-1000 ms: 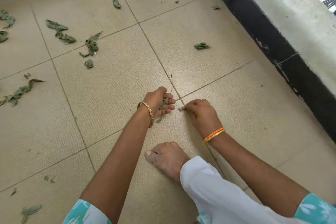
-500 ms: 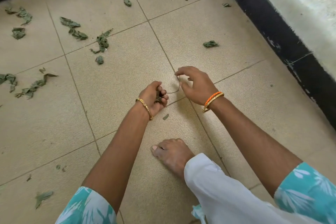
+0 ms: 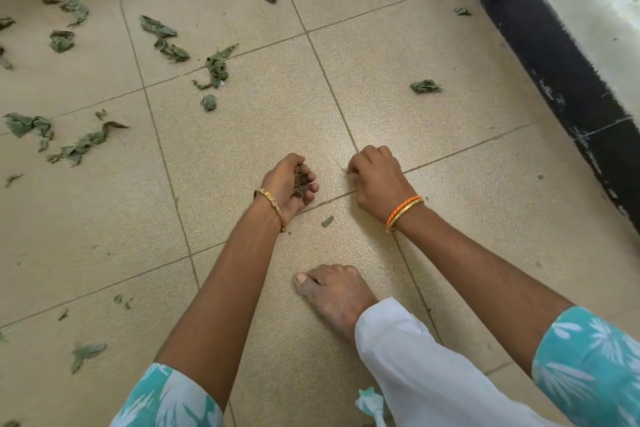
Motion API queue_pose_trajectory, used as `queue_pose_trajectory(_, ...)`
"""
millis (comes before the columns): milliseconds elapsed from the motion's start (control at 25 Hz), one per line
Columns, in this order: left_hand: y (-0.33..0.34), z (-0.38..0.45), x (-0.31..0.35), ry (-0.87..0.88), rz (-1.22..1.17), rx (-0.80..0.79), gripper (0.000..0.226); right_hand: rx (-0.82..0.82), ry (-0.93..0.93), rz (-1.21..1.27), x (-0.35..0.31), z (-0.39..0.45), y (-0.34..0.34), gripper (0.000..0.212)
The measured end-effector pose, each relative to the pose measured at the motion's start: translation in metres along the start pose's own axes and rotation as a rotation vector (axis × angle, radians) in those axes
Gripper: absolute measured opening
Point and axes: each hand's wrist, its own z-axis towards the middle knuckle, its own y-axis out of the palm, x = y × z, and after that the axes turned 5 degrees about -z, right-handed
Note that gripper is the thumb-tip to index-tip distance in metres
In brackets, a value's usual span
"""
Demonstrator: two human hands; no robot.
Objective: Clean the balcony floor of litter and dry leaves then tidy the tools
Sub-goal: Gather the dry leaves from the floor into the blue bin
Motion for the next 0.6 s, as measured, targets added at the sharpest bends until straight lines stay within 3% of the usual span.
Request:
queue_pose_trajectory(160,0.001,-0.009,-0.008,0.019,-0.017,-0.043,0.033,-0.092,0.288,0.454,-0.031,0.013,-0.035,0.002)
queue_pose_trajectory(280,0.007,-0.013,-0.017,0.044,-0.152,-0.023,0.044,-0.239,0.295,0.547,-0.060,0.025,-0.049,0.004)
queue_pose_trajectory(400,0.005,-0.016,-0.018,0.084,-0.220,0.048,0.042,-0.139,0.309,0.604,-0.065,0.025,-0.053,0.007)
queue_pose_trajectory(480,-0.008,-0.016,-0.014,0.079,-0.235,0.118,0.038,-0.134,0.280,0.535,-0.054,0.013,-0.043,0.010)
queue_pose_trajectory(600,-0.023,-0.012,-0.008,0.058,-0.261,0.142,0.037,-0.362,0.024,0.237,-0.037,-0.017,-0.009,0.020)
